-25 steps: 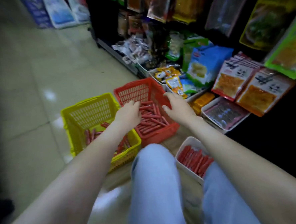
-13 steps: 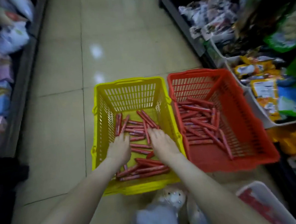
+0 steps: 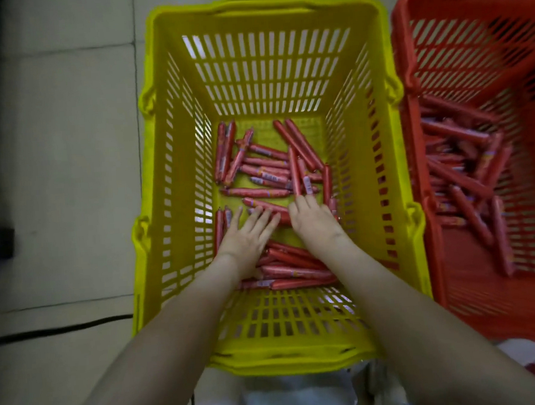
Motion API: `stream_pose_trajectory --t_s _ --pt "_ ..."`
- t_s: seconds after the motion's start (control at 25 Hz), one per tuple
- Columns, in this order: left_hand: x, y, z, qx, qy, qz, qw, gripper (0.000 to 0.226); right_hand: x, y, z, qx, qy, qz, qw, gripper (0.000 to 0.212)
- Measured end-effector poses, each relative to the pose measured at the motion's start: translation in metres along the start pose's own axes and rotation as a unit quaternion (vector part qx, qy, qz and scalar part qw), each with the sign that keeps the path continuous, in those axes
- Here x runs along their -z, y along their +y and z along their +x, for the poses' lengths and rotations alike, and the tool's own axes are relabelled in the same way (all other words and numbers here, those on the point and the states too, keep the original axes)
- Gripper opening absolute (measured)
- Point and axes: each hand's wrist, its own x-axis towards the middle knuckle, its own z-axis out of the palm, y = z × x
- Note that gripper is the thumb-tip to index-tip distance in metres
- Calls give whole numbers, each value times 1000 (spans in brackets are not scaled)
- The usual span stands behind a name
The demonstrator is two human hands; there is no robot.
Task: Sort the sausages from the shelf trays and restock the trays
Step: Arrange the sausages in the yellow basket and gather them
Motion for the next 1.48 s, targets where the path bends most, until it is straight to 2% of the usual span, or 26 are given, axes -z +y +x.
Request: stream_pose_trajectory --t_s 0.04,0.12,0.24,0.36,0.48,0.56,0.68,0.76,0.88,0.92,1.0,1.08,1.12,1.16,1.2,1.28,1.32,1.4,1.48 --pt "1 -1 0 7 9 2 1000 126 -2 -2 1 0 -7 37 999 31" --pt "1 -3 -2 15 15 -16 1000 121 -11 -10 4 6 -71 114 991 46" --pt "0 -4 -5 3 33 -14 999 114 -19 -18 14 -6 -121 110 987 67" --pt "1 -1 -6 9 45 -19 999 115 -21 -22 23 -19 -128 97 987 60" --pt "3 1 -7 -3 47 -43 998 118 -25 -24 20 -15 -169 82 982 45" --pt "7 4 -8 -14 65 -62 996 122 -25 -18 16 -18 -161 89 983 45" --pt "24 11 -4 -5 129 -110 985 112 -11 -2 19 -15 -110 116 987 59" --pt "36 11 4 30 165 -138 976 98 1 2 19 30 -36 68 997 62" --pt "48 4 16 84 208 -207 952 69 4 3 18 52 169 19 984 39" --pt "51 2 18 98 214 -237 943 59 4 3 19 44 210 26 976 37" --pt "54 2 19 134 212 -297 921 43 3 4 22 -15 215 59 975 43" --pt "54 0 18 195 192 -411 870 33 9 3 27 -170 175 166 955 68" --pt "52 -3 18 227 175 -484 827 32 13 5 29 -242 141 251 926 76" --pt "49 -7 19 251 154 -558 776 33 13 8 32 -278 101 333 895 79" --pt "44 -11 20 265 137 -631 716 34 11 9 35 -280 54 382 879 80" --pt "34 -15 22 264 115 -752 593 35 4 7 38 -257 -53 385 885 86" --pt "30 -15 21 257 103 -793 543 37 -1 4 40 -252 -83 353 897 86" --pt "26 -13 17 232 69 -846 475 44 -16 -1 46 -258 -78 278 922 67" --pt "24 -12 13 211 41 -877 429 43 -22 -2 46 -260 -66 246 931 47"
